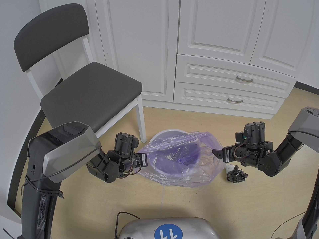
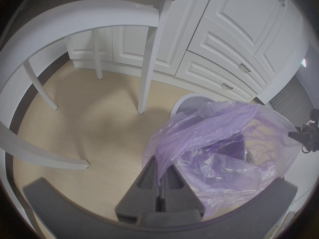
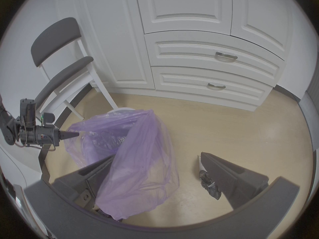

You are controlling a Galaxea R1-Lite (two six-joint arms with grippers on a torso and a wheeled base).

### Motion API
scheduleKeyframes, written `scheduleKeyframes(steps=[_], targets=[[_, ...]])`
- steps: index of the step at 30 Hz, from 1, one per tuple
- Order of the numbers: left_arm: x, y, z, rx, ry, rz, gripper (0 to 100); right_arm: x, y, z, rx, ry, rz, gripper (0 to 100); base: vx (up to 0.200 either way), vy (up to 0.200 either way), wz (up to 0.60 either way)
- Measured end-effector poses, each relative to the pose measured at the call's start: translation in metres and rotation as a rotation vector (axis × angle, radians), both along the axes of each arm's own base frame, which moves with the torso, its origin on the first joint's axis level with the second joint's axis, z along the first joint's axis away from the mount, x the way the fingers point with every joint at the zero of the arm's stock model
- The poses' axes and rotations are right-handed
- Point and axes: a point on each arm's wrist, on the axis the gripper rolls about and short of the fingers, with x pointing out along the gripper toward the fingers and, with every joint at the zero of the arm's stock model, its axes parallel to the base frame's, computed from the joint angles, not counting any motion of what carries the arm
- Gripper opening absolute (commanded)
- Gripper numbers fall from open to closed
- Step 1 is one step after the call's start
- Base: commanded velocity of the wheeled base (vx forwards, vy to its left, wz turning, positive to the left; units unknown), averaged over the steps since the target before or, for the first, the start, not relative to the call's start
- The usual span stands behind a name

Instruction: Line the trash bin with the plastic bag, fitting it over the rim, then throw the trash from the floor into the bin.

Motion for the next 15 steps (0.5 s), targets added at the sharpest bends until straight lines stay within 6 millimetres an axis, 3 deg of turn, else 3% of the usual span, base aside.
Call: scheduleKeyframes(steps=[6, 15], targets=[[0.003, 0.003, -0.002, 0.001, 0.0, 0.009, 0, 0.006, -0.011, -0.007, 0.026, 0.009, 0.024, 100, 0.0, 0.0, 0.0], [0.009, 0.009, -0.011, 0.016, 0.01, 0.021, 0, 0.021, -0.054, -0.007, 0.094, -0.017, 0.007, 100, 0.0, 0.0, 0.0]])
